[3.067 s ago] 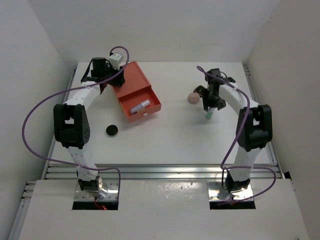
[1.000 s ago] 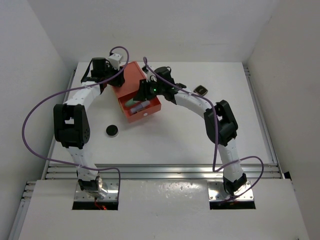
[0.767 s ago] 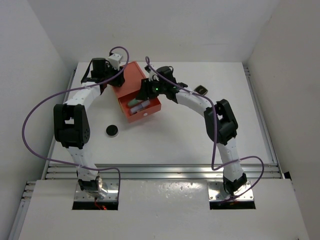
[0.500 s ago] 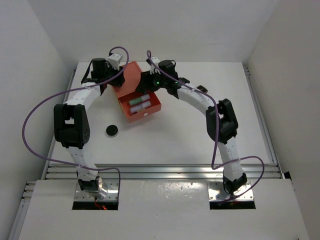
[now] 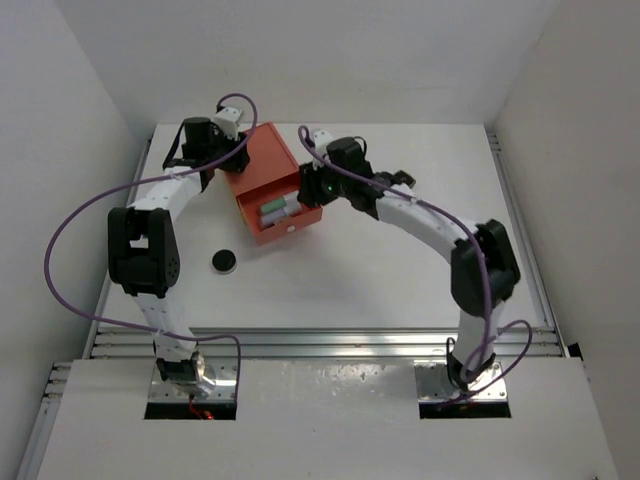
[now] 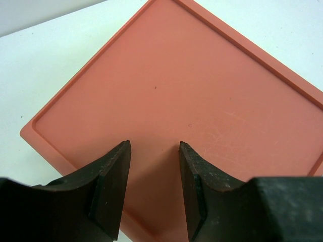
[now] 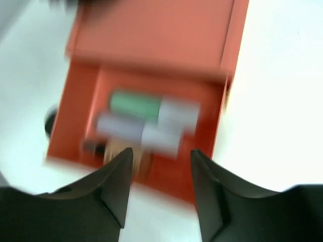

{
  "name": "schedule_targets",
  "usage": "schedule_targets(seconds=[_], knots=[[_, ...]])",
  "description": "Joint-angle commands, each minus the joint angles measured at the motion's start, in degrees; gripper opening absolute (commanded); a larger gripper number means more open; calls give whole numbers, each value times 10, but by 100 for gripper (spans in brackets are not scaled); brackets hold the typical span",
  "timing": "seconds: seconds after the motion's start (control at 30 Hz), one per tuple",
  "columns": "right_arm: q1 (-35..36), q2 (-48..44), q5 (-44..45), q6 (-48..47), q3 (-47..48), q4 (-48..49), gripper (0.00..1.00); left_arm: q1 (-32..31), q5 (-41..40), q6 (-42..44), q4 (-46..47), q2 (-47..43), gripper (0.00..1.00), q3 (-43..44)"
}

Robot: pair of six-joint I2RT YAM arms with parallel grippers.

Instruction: Organize the makeup

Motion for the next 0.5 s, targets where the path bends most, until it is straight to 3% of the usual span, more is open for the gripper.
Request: schedule_targets(seconds=[0.0, 0.1, 0.13, 0.2, 0.33, 0.47], knots=[[33, -111, 70, -30, -89, -16, 39, 11, -20, -14, -92, 27, 49, -35], [36, -149, 9, -7, -171, -8, 20, 11, -20, -14, -92, 27, 49, -35], [38, -154, 3, -7, -209, -1, 9, 11, -20, -14, -92, 27, 49, -35], [46, -145, -16, -9, -226, 34, 0, 11, -20, -14, -92, 27, 49, -35], [49, -86, -27, 15, -236, 138, 0, 11, -20, -14, -92, 27, 49, -35], [43, -20, -13, 33, -187, 204, 0, 16, -20, -14, -92, 27, 49, -35]])
